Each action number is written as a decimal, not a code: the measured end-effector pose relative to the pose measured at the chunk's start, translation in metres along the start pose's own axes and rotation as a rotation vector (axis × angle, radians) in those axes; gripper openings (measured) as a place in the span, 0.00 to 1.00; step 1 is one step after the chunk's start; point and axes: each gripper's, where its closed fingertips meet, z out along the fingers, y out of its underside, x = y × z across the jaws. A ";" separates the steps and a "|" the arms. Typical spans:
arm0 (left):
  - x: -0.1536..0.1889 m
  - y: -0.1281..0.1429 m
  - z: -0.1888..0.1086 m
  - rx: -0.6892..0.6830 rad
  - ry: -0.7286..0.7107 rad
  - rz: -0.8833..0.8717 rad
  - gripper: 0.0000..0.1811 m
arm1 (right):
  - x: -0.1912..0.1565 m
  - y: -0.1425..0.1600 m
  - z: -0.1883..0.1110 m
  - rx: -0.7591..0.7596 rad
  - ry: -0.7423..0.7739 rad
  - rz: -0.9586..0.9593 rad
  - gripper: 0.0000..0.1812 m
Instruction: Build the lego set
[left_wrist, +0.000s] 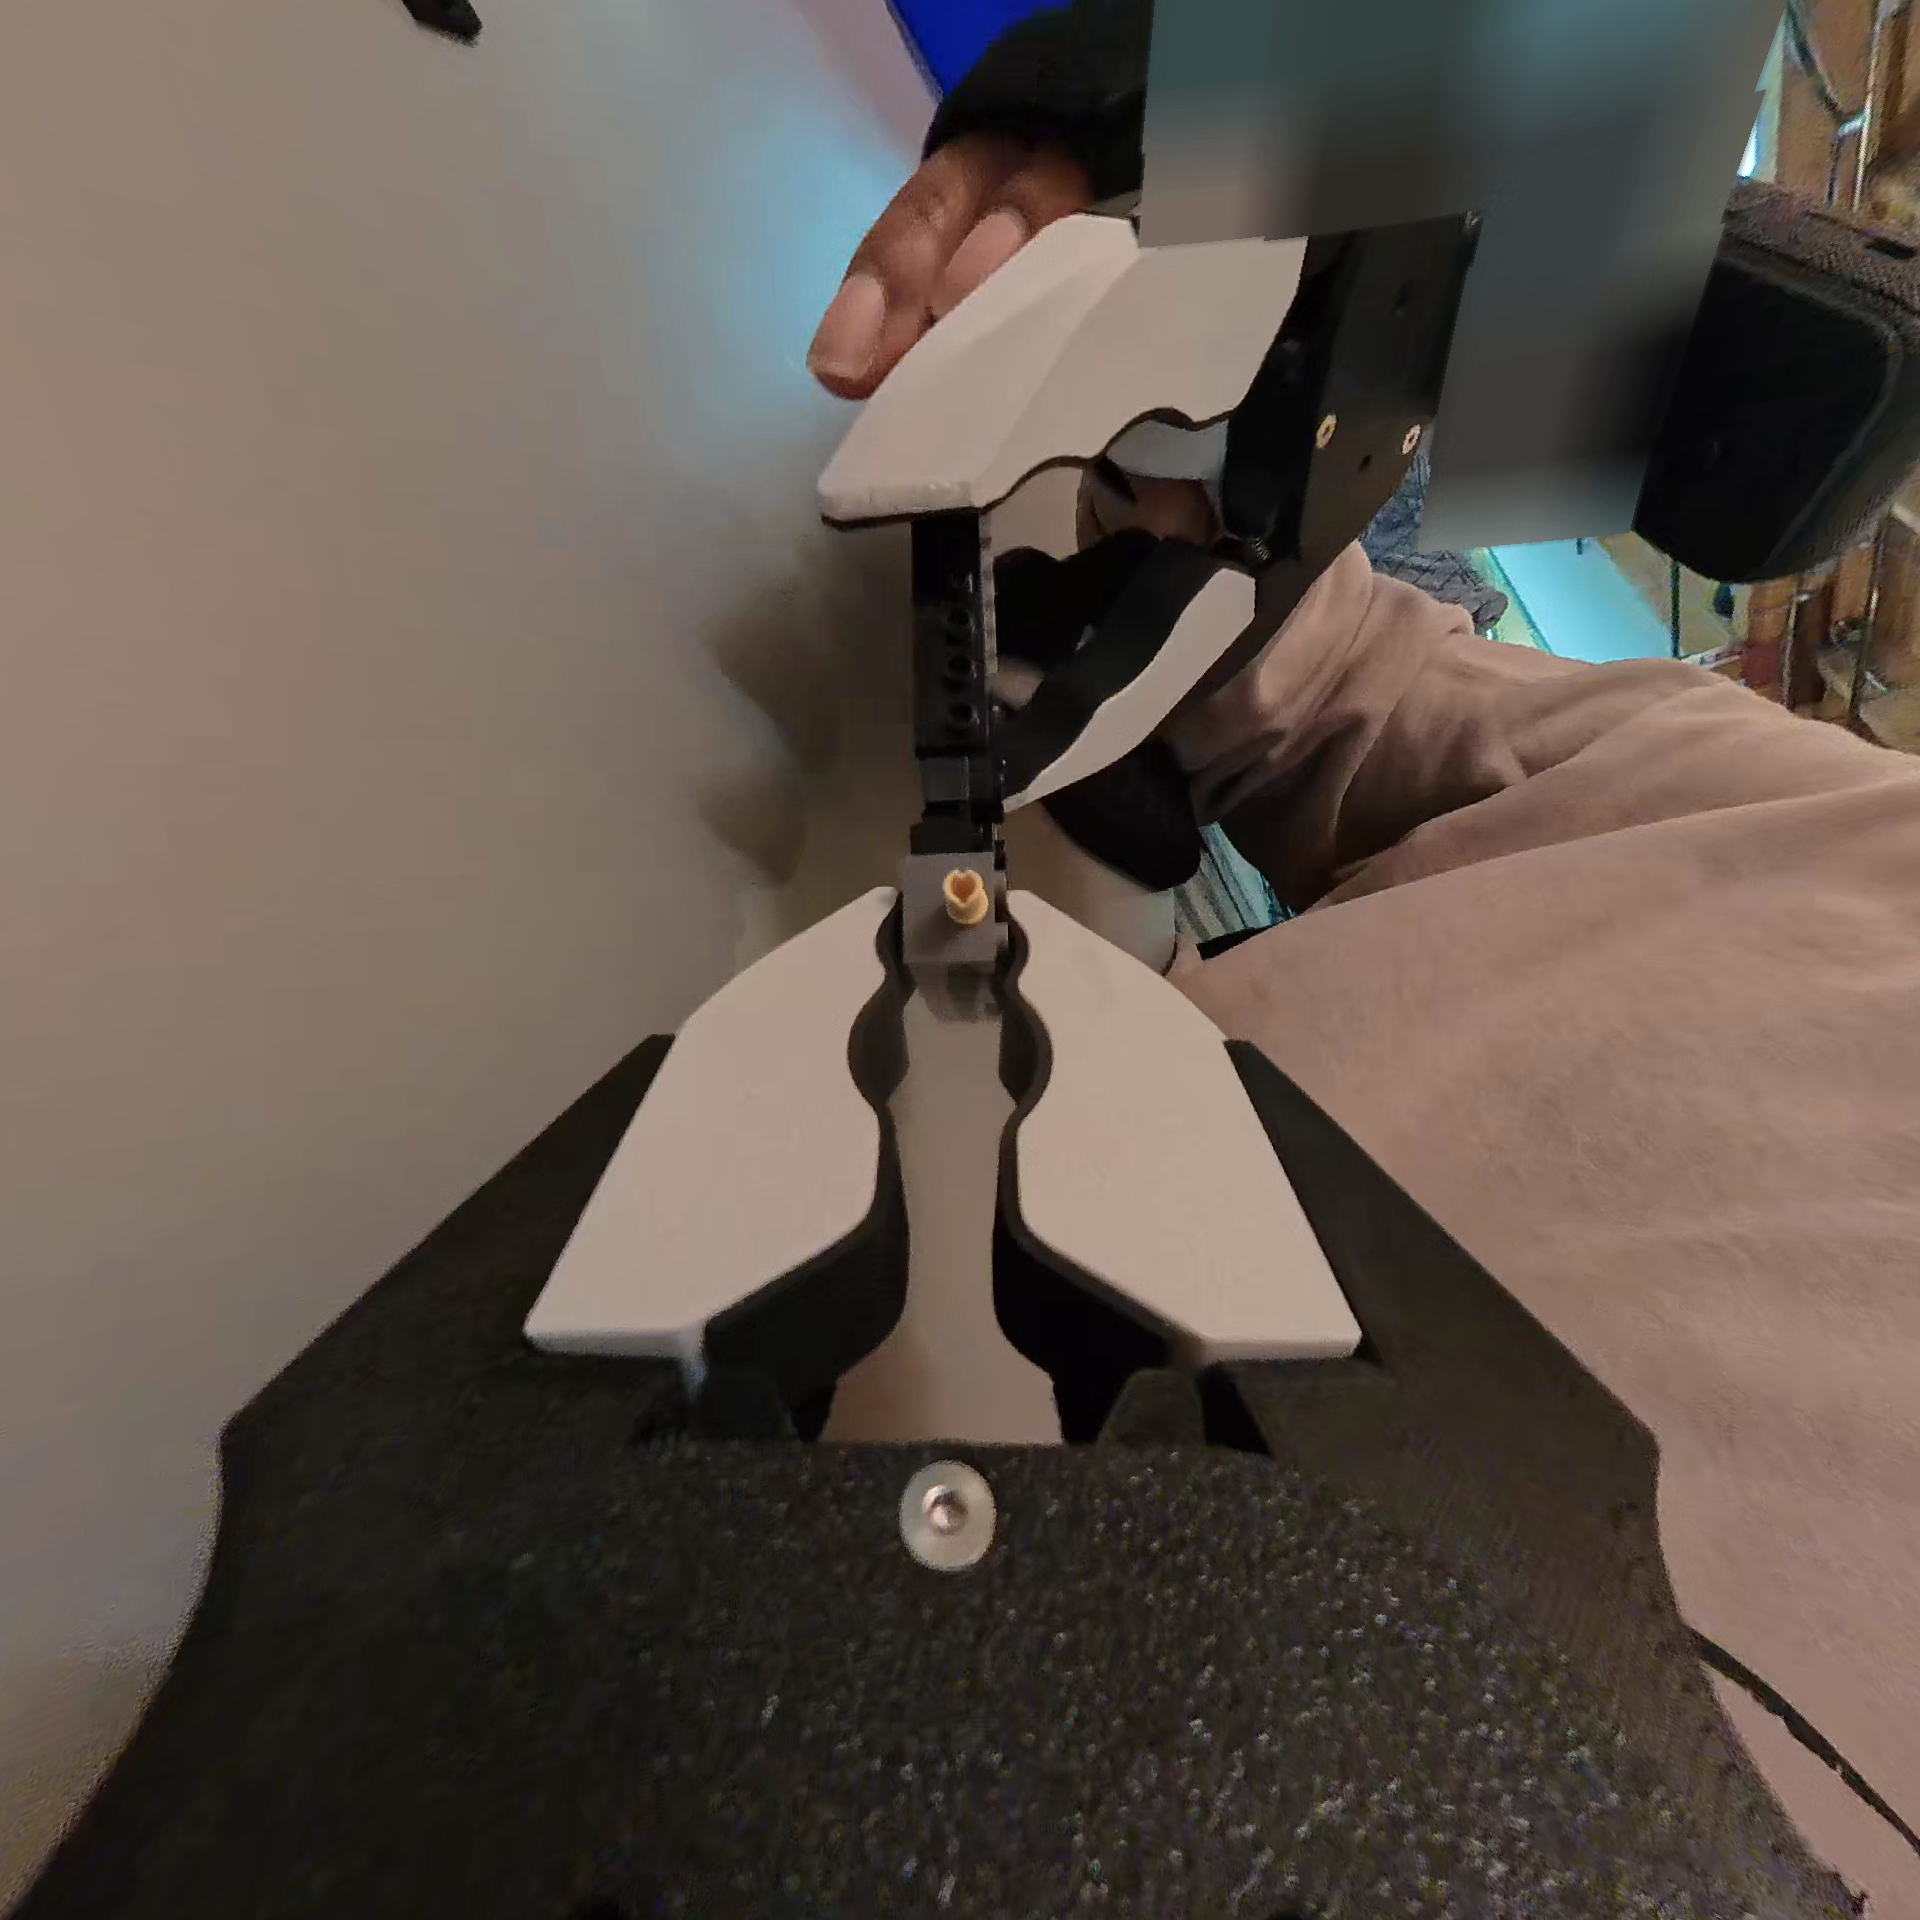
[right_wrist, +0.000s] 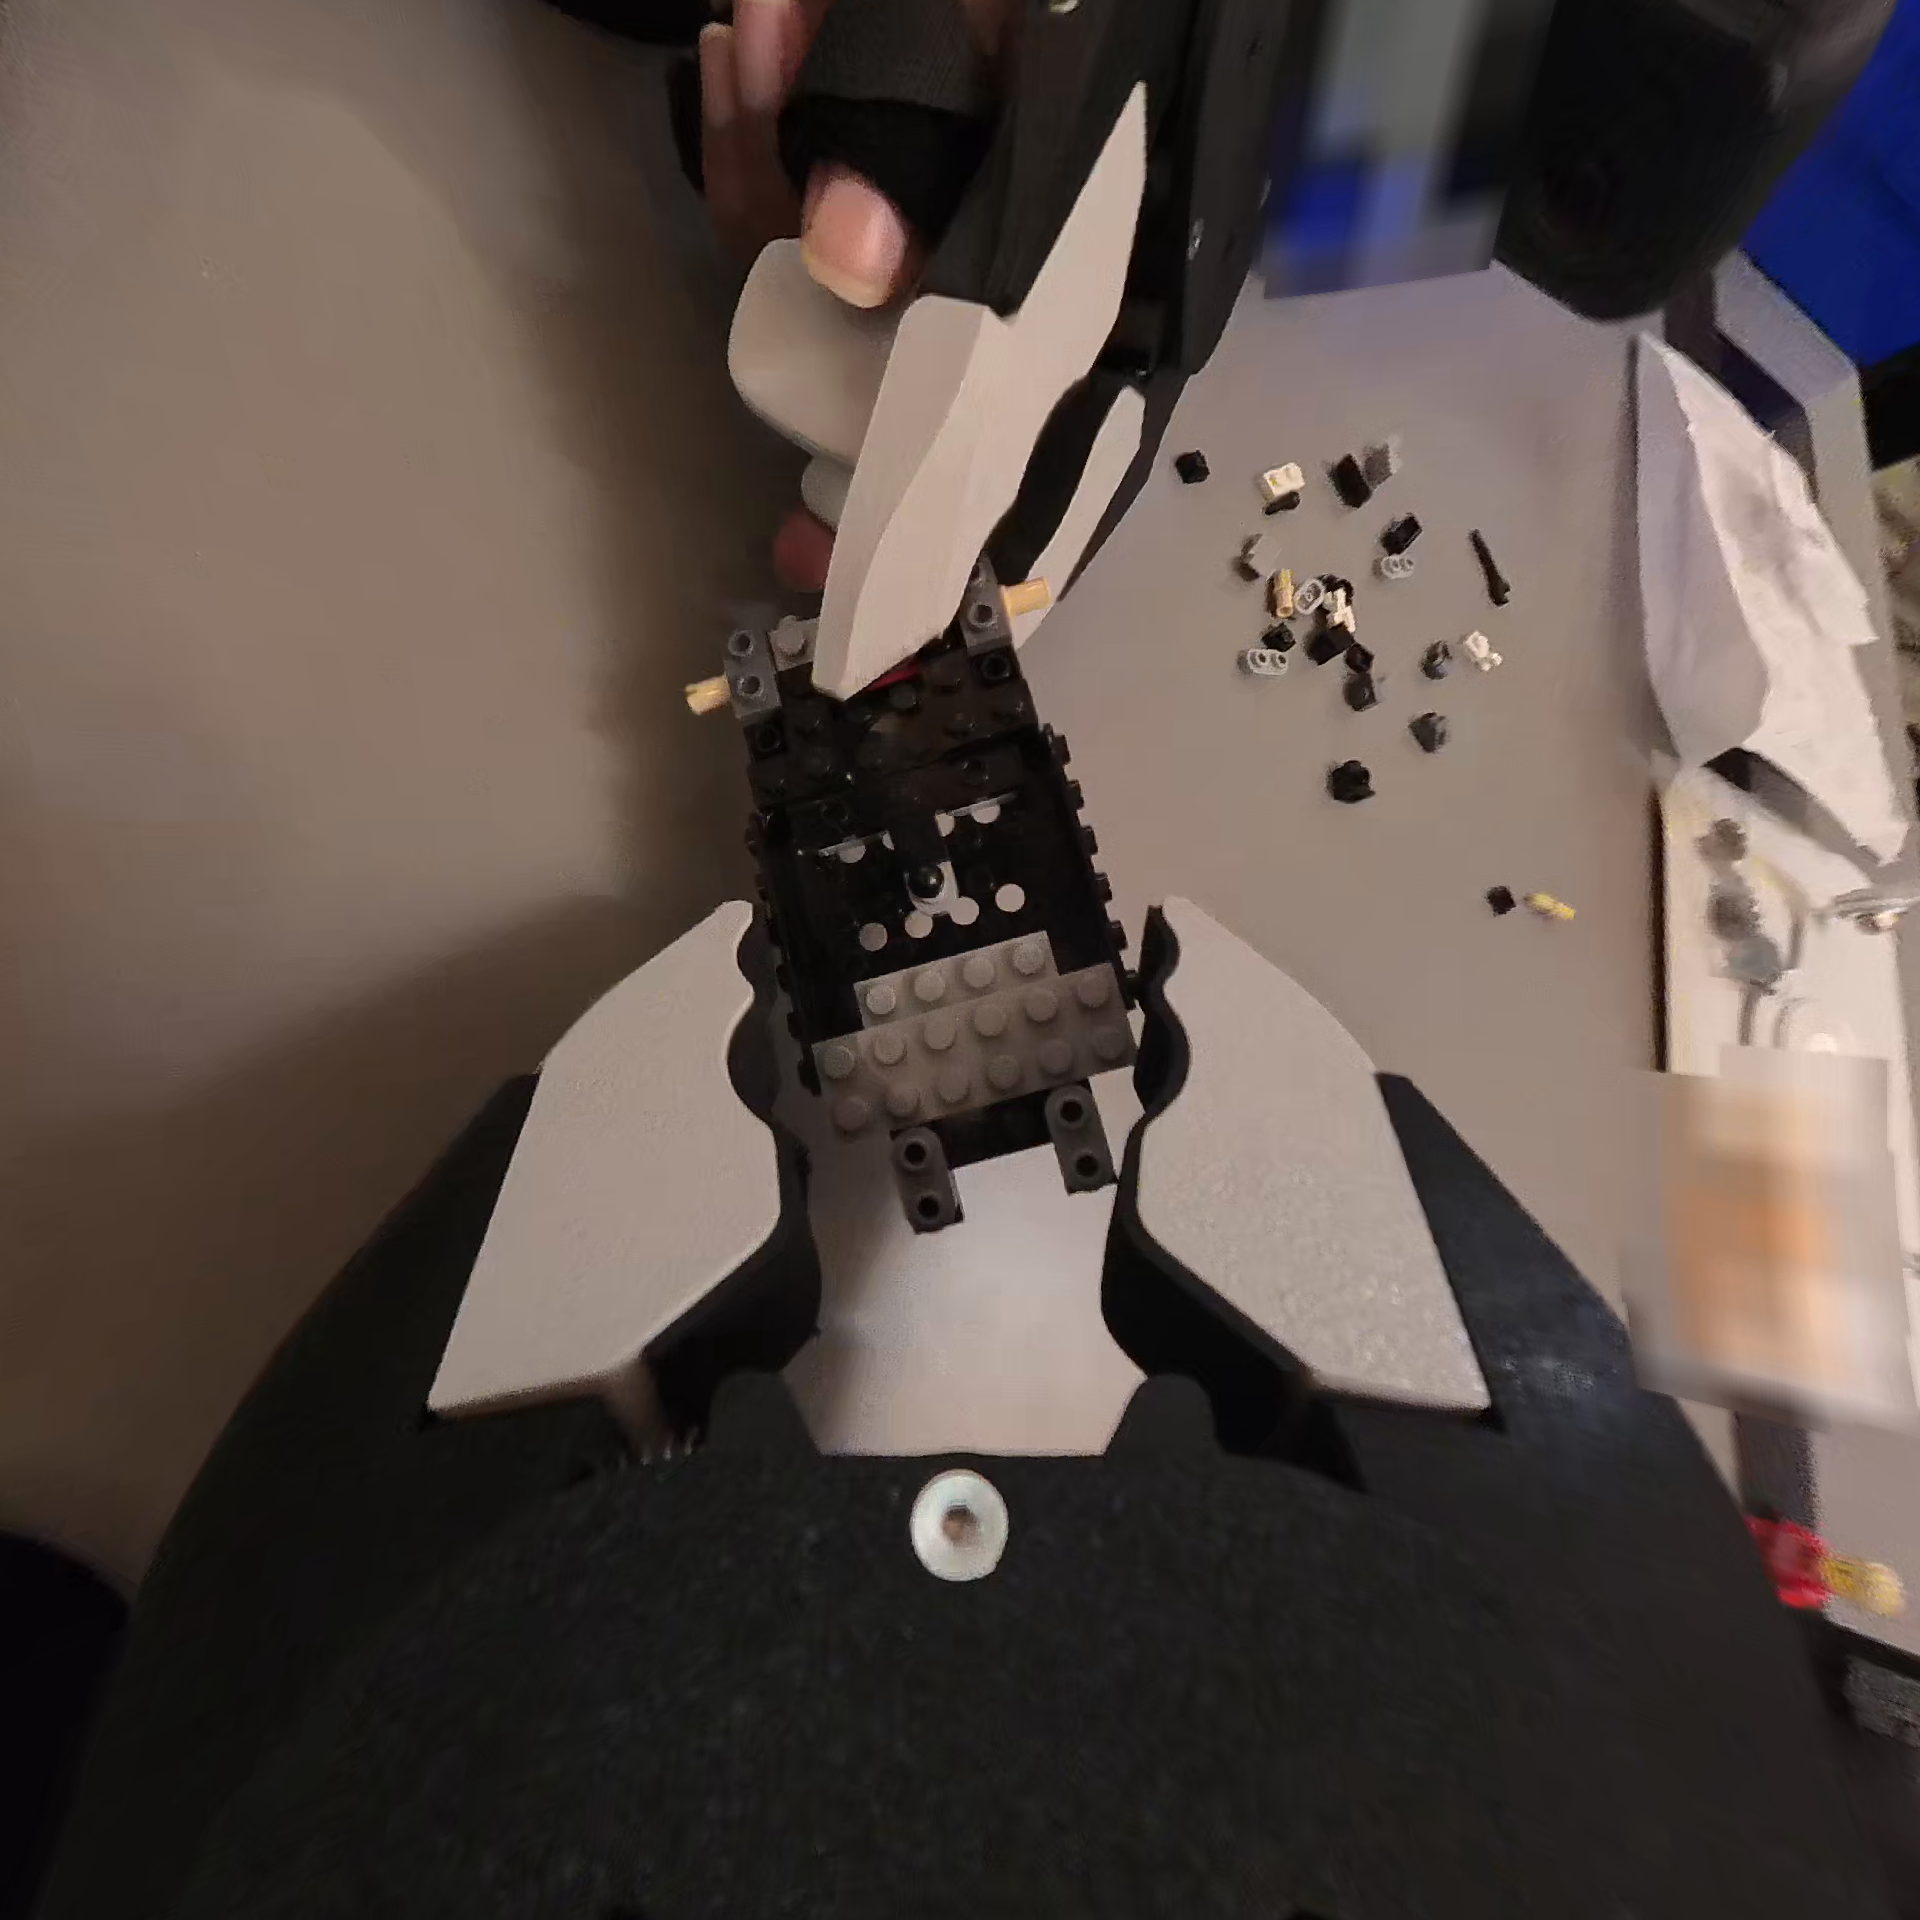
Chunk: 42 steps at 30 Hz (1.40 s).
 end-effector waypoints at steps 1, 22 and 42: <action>-0.003 -0.002 -0.001 0.012 -0.024 0.011 0.08 | 0.000 0.003 0.000 0.000 -0.019 0.034 0.37; -0.026 -0.017 -0.032 0.053 -0.358 0.375 0.15 | -0.018 0.030 0.018 -0.116 -0.225 0.271 0.38; -0.010 -0.056 -0.065 0.291 -0.558 0.715 0.00 | 0.080 0.092 -0.083 -0.008 0.334 0.453 0.12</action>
